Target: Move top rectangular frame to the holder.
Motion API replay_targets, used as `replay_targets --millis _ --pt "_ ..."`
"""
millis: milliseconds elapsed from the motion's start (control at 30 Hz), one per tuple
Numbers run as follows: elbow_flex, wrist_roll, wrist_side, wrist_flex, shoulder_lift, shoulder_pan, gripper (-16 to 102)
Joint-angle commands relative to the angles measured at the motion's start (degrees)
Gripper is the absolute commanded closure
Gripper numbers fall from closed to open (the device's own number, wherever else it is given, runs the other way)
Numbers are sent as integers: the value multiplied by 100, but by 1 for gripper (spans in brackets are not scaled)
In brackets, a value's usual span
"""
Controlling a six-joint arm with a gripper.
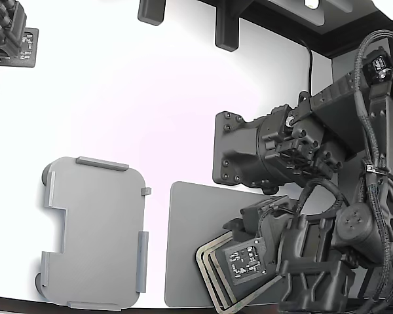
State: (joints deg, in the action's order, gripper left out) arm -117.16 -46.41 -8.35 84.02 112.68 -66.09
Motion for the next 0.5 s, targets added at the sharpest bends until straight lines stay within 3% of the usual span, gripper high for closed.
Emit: replay_targets --millis 0,467 --pt "-9 53 0 -97 193 44 -12" --pt "-404 88 193 -563 18 53 1"
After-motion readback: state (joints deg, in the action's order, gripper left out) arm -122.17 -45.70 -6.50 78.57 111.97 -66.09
